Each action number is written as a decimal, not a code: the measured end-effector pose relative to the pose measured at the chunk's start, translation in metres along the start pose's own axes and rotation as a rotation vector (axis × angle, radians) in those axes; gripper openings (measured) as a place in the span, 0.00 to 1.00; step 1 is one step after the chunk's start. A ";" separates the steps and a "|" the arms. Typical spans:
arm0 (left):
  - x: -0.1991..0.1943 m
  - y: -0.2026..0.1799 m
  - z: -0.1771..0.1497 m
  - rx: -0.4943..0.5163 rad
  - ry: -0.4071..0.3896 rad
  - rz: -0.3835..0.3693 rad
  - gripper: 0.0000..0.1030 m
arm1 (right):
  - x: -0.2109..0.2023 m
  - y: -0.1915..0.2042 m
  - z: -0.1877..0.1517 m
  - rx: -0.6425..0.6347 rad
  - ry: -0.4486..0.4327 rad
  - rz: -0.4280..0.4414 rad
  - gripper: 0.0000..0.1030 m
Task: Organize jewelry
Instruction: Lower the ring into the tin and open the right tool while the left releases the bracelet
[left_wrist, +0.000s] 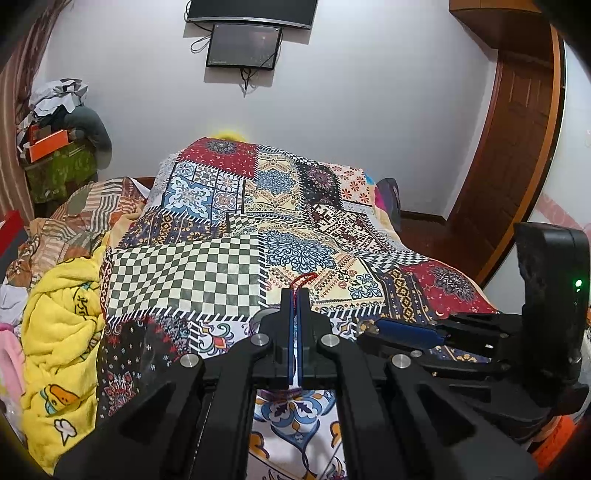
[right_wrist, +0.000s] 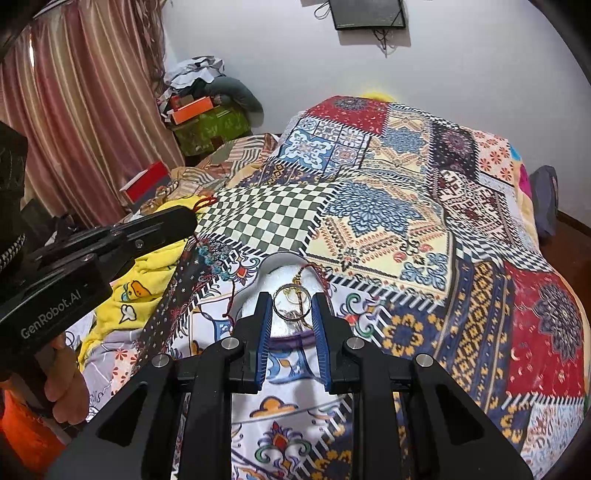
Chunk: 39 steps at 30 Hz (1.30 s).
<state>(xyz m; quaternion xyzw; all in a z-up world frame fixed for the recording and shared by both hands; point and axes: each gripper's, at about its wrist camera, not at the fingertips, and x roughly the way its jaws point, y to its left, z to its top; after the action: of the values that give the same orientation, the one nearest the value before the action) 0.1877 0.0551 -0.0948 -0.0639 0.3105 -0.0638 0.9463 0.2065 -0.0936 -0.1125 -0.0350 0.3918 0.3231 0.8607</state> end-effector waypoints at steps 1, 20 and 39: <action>0.001 0.001 0.000 0.001 0.002 -0.001 0.00 | 0.006 0.000 0.001 -0.004 0.009 0.005 0.19; 0.070 0.026 -0.016 -0.055 0.138 -0.061 0.00 | 0.057 -0.006 -0.008 -0.013 0.106 0.031 0.19; 0.074 0.021 -0.019 -0.014 0.172 -0.044 0.02 | 0.061 -0.002 -0.008 -0.030 0.135 0.036 0.19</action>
<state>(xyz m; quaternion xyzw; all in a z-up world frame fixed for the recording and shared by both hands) 0.2374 0.0628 -0.1560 -0.0715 0.3896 -0.0876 0.9140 0.2324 -0.0655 -0.1609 -0.0625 0.4448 0.3411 0.8258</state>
